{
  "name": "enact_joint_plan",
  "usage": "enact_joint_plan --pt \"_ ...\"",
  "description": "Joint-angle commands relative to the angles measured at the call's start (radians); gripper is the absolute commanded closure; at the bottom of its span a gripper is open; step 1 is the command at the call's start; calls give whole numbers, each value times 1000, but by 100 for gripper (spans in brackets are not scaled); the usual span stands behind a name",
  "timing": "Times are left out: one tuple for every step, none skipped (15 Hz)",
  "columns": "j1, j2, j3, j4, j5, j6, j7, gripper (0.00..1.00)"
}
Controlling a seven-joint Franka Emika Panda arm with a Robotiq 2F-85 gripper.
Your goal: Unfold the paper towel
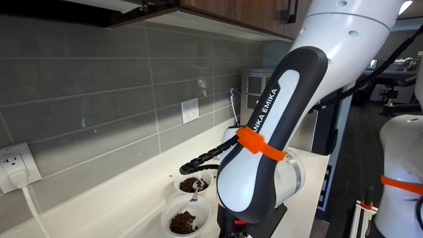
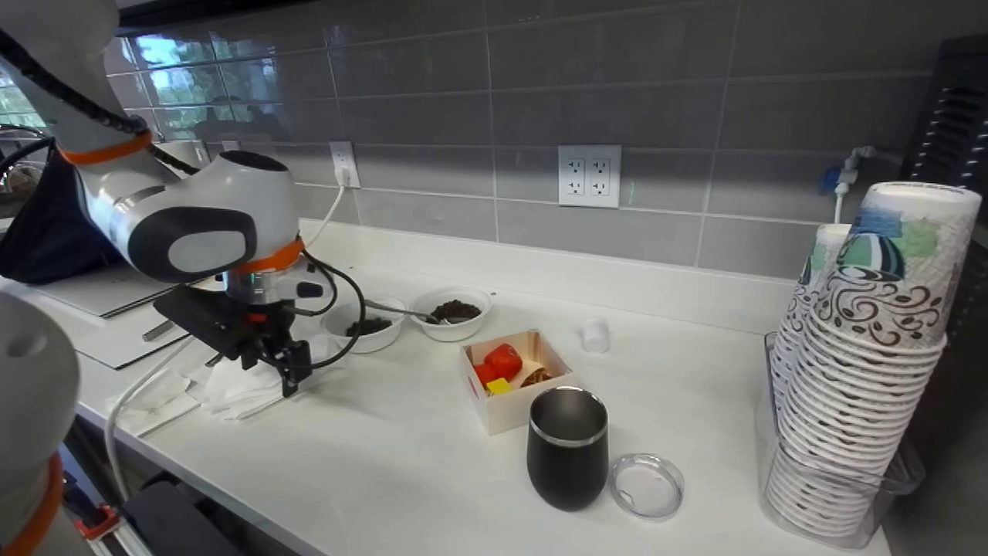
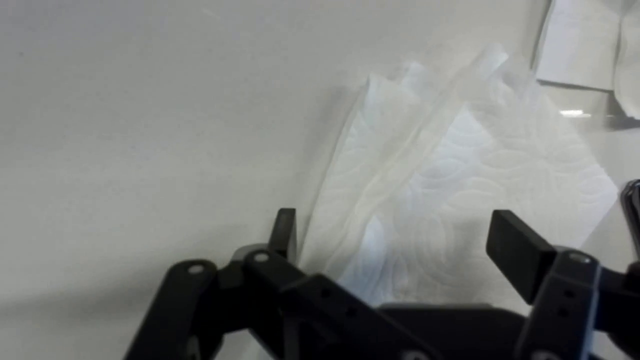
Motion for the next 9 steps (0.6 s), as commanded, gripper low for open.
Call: enact_joint_plan --pt "26 54 14 0 116 85 -77 34" --pt "32 65 18 0 147 100 -98 42" --pt "35 74 23 0 181 110 -121 50" --pt "38 80 26 0 211 125 -143 58" --pt "40 85 28 -1 243 136 -168 64" --pt "44 88 29 -1 273 147 -191 73" --pt "46 89 29 0 299 158 -213 80" --pt "50 86 31 2 327 166 -233 87" --pt "56 85 31 4 349 176 -249 86"
